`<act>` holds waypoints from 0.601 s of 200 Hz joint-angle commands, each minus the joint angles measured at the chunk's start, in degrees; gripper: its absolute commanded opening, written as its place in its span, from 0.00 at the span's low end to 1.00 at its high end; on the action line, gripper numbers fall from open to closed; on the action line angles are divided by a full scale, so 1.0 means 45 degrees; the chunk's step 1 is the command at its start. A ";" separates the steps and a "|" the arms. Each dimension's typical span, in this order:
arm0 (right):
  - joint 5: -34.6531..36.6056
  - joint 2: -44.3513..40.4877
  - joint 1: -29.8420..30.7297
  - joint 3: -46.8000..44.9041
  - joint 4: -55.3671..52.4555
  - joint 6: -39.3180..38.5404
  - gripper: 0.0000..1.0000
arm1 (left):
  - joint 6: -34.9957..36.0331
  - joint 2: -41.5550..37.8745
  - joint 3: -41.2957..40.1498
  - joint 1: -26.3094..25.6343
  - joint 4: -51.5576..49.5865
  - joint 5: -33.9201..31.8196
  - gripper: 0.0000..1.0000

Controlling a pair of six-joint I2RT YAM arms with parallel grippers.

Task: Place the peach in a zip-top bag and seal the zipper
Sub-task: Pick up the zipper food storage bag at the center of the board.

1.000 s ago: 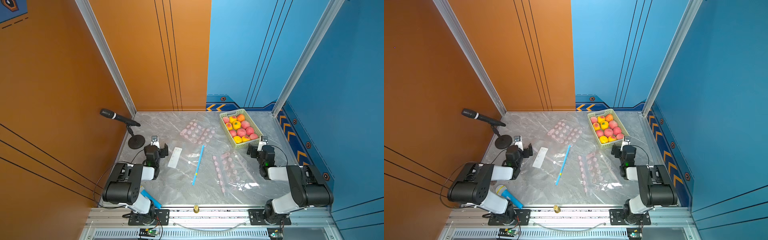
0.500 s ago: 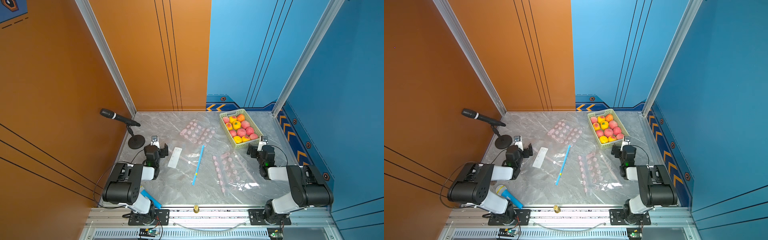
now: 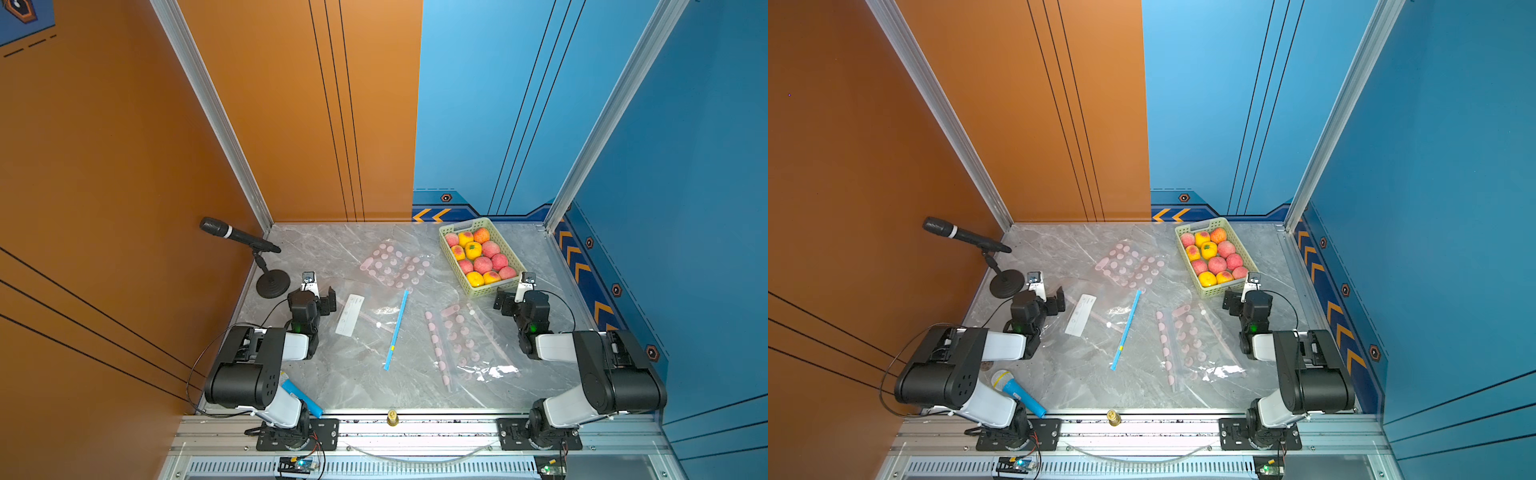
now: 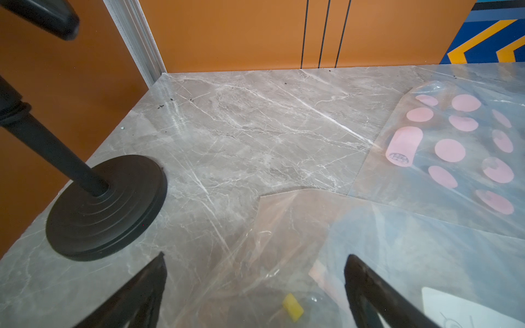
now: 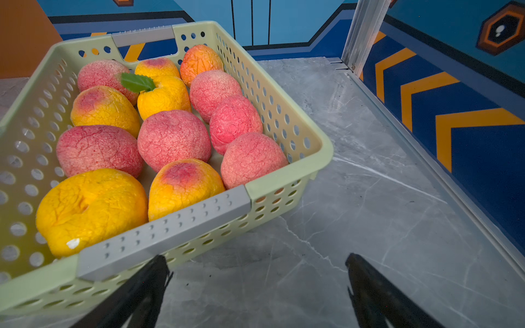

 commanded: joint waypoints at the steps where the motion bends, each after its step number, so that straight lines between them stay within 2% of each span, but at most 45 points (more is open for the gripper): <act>1: 0.0227 -0.0020 0.0043 0.0351 0.0239 -0.0087 1.00 | -0.0055 -0.0352 -0.0453 0.0137 0.0974 0.0016 0.98; 20: 0.0239 -0.0714 -0.0010 0.0349 -0.0358 0.0004 1.00 | -0.0143 -0.1339 -0.0902 0.0142 0.0943 -0.0445 0.98; 40: 0.0373 -0.1586 -0.0060 0.0291 -0.0986 0.0102 1.00 | -0.0195 -0.2764 -0.0948 -0.0006 -0.0144 -0.0991 0.98; 74: 0.1276 -0.3712 -0.0060 0.0318 -0.2680 0.0459 1.00 | -0.0810 -0.5310 -0.0133 -0.0645 -0.4120 -0.1183 0.98; 87: 0.1574 -0.4634 -0.0060 0.0376 -0.3575 0.0692 1.00 | -0.1551 -0.5984 0.0770 -0.1032 -0.6644 -0.1301 0.98; 102: 0.1917 -0.5545 0.0016 0.0655 -0.4898 0.1004 1.00 | -0.2161 -0.6283 0.1650 -0.1895 -0.8622 -0.1662 0.98; 120: 0.2433 -0.6373 0.0125 0.1187 -0.6681 0.1443 1.00 | -0.2885 -0.6244 0.2552 -0.3689 -1.0471 -0.2701 0.98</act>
